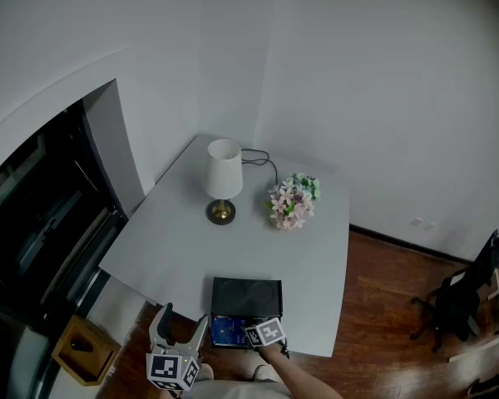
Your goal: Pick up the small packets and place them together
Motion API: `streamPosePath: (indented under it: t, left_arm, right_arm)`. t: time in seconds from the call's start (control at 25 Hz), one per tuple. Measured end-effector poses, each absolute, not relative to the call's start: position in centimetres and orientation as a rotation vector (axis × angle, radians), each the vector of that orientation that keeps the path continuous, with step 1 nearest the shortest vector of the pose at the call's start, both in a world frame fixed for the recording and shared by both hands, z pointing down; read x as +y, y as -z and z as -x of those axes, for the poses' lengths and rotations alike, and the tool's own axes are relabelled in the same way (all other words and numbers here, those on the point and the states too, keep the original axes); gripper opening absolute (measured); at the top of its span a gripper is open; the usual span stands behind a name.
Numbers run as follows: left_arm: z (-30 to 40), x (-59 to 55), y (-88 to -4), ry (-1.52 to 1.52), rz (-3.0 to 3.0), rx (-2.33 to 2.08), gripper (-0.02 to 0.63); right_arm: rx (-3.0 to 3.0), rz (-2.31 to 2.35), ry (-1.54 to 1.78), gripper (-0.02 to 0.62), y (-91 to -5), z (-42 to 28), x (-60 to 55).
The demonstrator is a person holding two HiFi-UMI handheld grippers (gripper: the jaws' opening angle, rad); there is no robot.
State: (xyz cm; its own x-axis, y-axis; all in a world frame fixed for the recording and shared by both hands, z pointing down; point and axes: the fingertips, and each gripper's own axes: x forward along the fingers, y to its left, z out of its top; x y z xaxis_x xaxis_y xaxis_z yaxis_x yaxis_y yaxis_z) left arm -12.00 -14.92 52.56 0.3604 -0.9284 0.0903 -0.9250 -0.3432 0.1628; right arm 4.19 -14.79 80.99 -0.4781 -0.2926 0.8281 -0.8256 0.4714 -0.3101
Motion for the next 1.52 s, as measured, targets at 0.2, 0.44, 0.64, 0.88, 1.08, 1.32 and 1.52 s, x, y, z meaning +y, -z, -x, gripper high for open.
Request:
streamPosePath:
  t: [0.2,0.44,0.64,0.88,1.08,1.32,1.52]
  left_arm:
    - [11.8,-15.1,-53.0,0.027,-2.426,-1.668,0.367]
    - [11.8,-15.3,-53.2,0.032,-2.418,-1.674,0.367]
    - [12.4,-15.4,-53.1,0.040,-2.405,-1.694,0.367]
    - [13.1,-15.1,-53.0,0.048,-2.395,-1.718,0.367]
    - [13.3,-14.8,-53.0,0.054,-2.393,-1.719,0.367]
    - [13.1,-14.3,-53.2,0.046,-2.393,-1.716,0.367]
    - [13.3,-14.1,-53.6,0.041,-2.388,-1.715,0.367]
  right_arm:
    - [-2.114,-0.889,-0.896,0.005,-78.5,-3.8,-14.0]
    - [-2.314,-0.830,-0.735,0.005,-73.4,-2.5,-12.1]
    - [-2.445,-0.829,-0.654,0.005,-66.8,-2.5,-11.7]
    - [-2.556,-0.808,-0.693,0.004,-62.0,-2.9,-15.6]
    - [-2.482,-0.906,-0.863,0.005,-66.3,-3.6,-22.4]
    - [-2.255,-1.123,-1.055,0.005,-70.9,-7.7,-29.0]
    - [-2.076,-1.070,-1.003,0.005,-75.1,-9.0,-28.7]
